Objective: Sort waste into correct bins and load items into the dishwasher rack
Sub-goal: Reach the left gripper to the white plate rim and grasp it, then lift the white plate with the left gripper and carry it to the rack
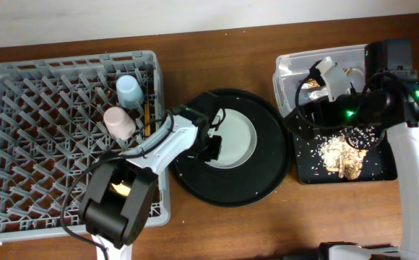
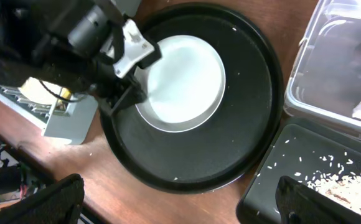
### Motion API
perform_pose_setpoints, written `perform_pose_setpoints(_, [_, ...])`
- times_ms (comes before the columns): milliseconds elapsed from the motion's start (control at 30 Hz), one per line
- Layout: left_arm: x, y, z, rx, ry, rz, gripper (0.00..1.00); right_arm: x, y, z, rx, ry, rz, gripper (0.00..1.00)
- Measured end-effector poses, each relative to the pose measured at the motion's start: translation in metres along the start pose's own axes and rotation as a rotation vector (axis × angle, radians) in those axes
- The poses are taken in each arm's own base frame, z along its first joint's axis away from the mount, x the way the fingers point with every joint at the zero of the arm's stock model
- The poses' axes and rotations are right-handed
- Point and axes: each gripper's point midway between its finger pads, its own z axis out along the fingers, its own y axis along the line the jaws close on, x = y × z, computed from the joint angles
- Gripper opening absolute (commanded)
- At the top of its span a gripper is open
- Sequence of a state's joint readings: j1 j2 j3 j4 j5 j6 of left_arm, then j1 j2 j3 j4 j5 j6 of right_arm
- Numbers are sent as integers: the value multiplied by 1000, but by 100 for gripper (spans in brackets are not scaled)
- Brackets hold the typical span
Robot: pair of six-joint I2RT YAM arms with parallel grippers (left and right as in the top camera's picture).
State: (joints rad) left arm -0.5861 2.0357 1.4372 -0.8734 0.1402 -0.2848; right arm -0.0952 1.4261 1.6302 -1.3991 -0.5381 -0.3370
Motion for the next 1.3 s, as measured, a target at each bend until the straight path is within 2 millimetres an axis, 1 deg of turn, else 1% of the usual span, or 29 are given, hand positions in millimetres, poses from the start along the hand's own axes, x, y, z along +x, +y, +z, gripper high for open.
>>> perform_pose_setpoints(67, [-6, 3, -12, -36, -7, -2, 24, 0, 0, 0, 0, 0, 1, 99])
perform_pose_setpoints(100, [-11, 3, -19, -45, -23, 2, 33, 0, 0, 0, 0, 0, 0, 99])
perform_pose_setpoints(133, [-19, 2, -26, -51, -47, 1, 44, 0, 0, 0, 0, 0, 0, 99])
perform_pose_setpoints(167, [-25, -1, -34, -49, -73, 6, 72, 0, 0, 0, 0, 0, 0, 99])
perform_pose_setpoints(200, [-27, -4, -38, -43, -84, 16, 99, 0, 0, 0, 0, 0, 0, 99])
perform_pose_setpoints(267, [-32, -18, -42, 5, -111, 30, 99, 0, 0, 0, 0, 0, 0, 99])
perform_pose_setpoints(300, [-35, -34, -44, 59, -127, 52, 99, 0, 0, 0, 0, 0, 0, 98])
perform_pose_setpoints(333, [-36, -45, -45, 90, -133, 67, 97, 0, 0, 0, 0, 0, 0, 99])
perform_pose_setpoints(400, [-34, -69, -45, 148, -140, 108, 89, 0, 0, 0, 0, 0, 0, 99])
perform_pose_setpoints(433, [-32, -81, -44, 163, -145, 134, 83, 0, 0, 0, 0, 0, 1, 99])
perform_pose_setpoints(467, [-29, -90, -44, 169, -148, 155, 83, 0, 0, 0, 0, 0, 0, 99])
perform_pose_setpoints(533, [-25, -105, -41, 146, -165, 200, 79, 0, 0, 0, 0, 0, 0, 99])
perform_pose_setpoints(633, [-16, -128, -37, 57, -214, 278, 73, 0, 0, 0, 0, 0, 0, 99])
perform_pose_setpoints(700, [-11, -143, -36, 16, -252, 315, 72, 1, 0, 0, 3, 6, -3, 99])
perform_pose_setpoints(767, [-16, -142, -34, -12, -278, 314, 69, 2, -1, 0, 6, 9, 2, 99])
perform_pose_setpoints(833, [-23, -131, -26, -70, -292, 299, 64, 1, -2, 0, 6, 6, 1, 99])
perform_pose_setpoints(900, [-27, -127, -22, -93, -297, 292, 63, 1, -2, 0, 6, 6, 1, 99])
perform_pose_setpoints(967, [-29, -123, -22, -101, -304, 284, 61, 1, -2, 0, 6, 6, 1, 99])
perform_pose_setpoints(1067, [-32, -121, -23, -108, -312, 276, 56, 1, -2, 0, 6, 6, 1, 99])
perform_pose_setpoints(1233, [-35, -121, -23, -107, -321, 275, 55, 1, -2, 0, 6, 6, 1, 99])
perform_pose_setpoints(1300, [-37, -121, -17, -109, -321, 274, 55, 1, -2, 0, 6, 6, 0, 99])
